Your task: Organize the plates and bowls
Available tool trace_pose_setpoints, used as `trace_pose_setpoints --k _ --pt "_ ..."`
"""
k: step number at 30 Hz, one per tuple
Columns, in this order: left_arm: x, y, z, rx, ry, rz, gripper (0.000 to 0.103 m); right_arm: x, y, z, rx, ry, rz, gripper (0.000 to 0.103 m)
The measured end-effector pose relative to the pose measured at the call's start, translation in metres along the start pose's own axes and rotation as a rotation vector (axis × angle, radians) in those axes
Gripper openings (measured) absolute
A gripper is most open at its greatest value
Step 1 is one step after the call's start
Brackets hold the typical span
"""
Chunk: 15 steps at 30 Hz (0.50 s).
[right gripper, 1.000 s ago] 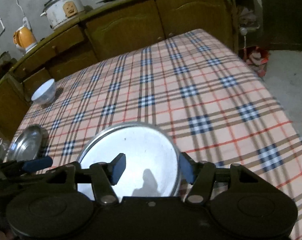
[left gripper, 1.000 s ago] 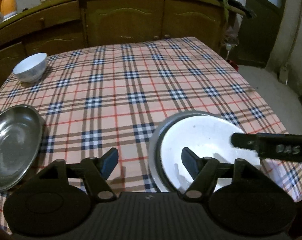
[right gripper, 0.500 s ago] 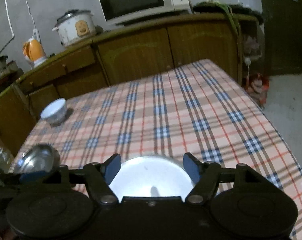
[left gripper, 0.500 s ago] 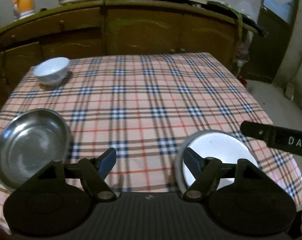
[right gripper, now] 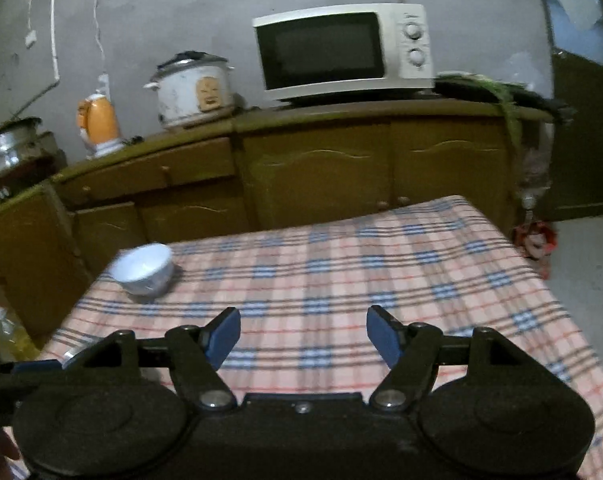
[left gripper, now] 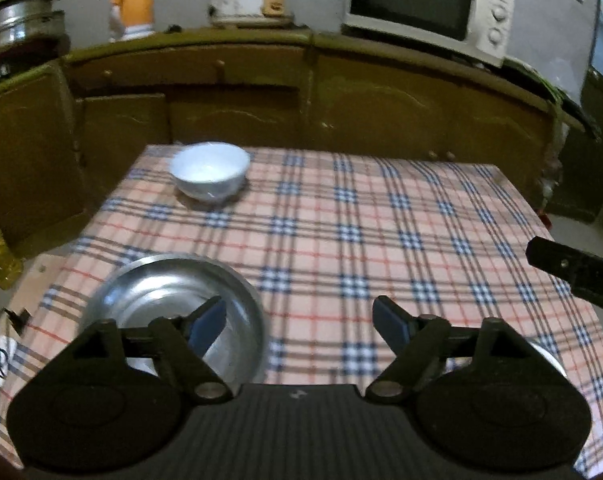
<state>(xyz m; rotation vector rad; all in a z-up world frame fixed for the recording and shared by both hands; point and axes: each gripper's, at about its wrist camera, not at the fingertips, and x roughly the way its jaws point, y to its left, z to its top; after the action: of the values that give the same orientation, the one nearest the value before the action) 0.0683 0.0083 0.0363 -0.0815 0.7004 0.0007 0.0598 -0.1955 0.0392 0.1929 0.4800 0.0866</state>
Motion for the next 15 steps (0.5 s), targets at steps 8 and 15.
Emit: trace_pose_setpoints --k 8,15 --pt "0.006 0.036 0.018 -0.032 -0.021 0.045 0.086 0.027 0.040 0.018 -0.008 0.035 0.040 0.083" --pt "0.025 0.069 0.033 -0.074 -0.012 0.064 0.086 0.059 0.069 0.023 -0.028 0.067 0.080 0.083"
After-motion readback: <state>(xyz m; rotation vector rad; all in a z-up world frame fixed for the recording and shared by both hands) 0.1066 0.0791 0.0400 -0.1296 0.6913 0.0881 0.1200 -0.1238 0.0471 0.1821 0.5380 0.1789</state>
